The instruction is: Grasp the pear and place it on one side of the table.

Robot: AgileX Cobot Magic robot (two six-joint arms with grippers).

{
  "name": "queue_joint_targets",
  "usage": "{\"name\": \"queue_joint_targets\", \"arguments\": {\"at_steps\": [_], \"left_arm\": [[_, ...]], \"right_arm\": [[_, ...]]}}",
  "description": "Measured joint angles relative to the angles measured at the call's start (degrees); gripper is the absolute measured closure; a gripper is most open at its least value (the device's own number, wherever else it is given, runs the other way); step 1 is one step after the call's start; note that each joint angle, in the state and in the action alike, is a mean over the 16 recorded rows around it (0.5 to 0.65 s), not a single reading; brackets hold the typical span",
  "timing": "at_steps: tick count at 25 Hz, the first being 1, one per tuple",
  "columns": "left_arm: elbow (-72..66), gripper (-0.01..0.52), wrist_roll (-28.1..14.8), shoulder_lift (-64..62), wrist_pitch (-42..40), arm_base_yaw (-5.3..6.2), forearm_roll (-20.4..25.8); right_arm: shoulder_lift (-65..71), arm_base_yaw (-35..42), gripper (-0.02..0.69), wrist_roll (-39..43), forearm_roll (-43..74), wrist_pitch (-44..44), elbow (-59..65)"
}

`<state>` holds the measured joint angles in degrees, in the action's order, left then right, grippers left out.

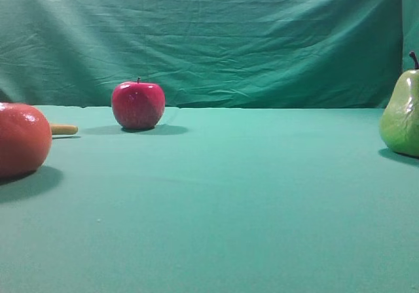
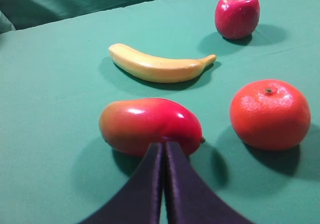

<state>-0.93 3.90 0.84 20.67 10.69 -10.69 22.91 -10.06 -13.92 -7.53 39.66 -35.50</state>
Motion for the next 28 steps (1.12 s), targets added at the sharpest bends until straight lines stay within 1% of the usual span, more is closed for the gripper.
{"name": "queue_joint_targets", "arguments": {"at_steps": [5,10,13,19,28], "left_arm": [[0.0,0.514,0.0,0.0,0.0,0.0,0.0],[0.0,0.514,0.0,0.0,0.0,0.0,0.0],[0.0,0.514,0.0,0.0,0.0,0.0,0.0],[0.0,0.514,0.0,0.0,0.0,0.0,0.0],[0.0,0.514,0.0,0.0,0.0,0.0,0.0]], "right_arm": [[-5.64,2.64,0.665,4.13,2.76,-7.81,10.45],[-13.05,5.25,0.665,5.09,3.61,-16.2,23.02],[-16.81,6.36,0.665,5.16,3.7,-19.47,29.13],[-21.9,7.41,0.665,5.2,3.81,-20.64,35.91],[-23.56,7.92,0.665,5.2,3.97,-17.77,36.98]]}}
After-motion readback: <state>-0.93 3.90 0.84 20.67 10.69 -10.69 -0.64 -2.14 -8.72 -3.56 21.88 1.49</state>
